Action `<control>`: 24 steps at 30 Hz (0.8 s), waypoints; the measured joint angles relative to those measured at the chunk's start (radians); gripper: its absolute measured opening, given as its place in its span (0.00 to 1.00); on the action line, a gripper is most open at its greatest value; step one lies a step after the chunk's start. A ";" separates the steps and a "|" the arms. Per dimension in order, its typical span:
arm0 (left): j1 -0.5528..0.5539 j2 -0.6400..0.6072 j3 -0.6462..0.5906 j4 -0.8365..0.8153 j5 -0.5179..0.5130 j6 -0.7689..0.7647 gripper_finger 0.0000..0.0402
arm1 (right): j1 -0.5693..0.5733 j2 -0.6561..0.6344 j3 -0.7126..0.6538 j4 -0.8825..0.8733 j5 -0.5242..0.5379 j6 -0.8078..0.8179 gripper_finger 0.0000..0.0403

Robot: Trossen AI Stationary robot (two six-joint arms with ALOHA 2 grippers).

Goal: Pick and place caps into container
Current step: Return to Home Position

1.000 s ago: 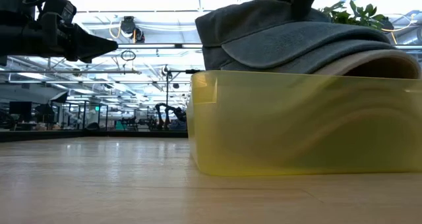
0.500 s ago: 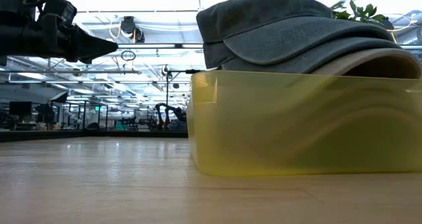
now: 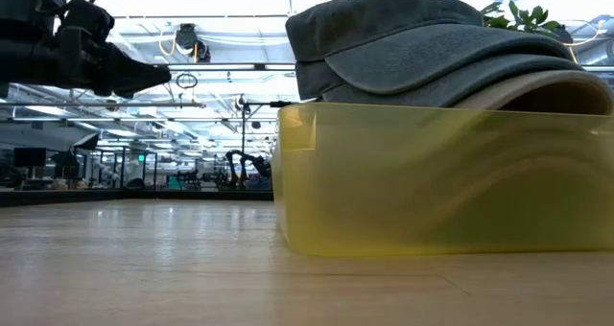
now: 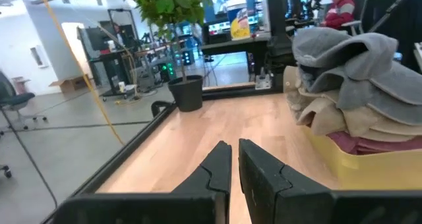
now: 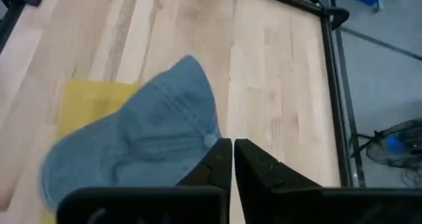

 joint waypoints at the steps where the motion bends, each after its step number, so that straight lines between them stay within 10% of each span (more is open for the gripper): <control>1: 0.000 0.000 0.000 -0.001 0.006 0.009 0.09 | 0.000 -0.037 -0.055 0.034 0.001 0.000 0.02; 15: 0.000 0.000 0.001 0.030 -0.062 -0.076 0.09 | -0.052 -0.647 -0.915 0.682 0.022 -0.131 0.00; 24: 0.000 0.000 0.270 -0.391 -0.043 -0.079 0.09 | -0.116 -0.944 -1.200 0.879 -0.043 -0.148 0.00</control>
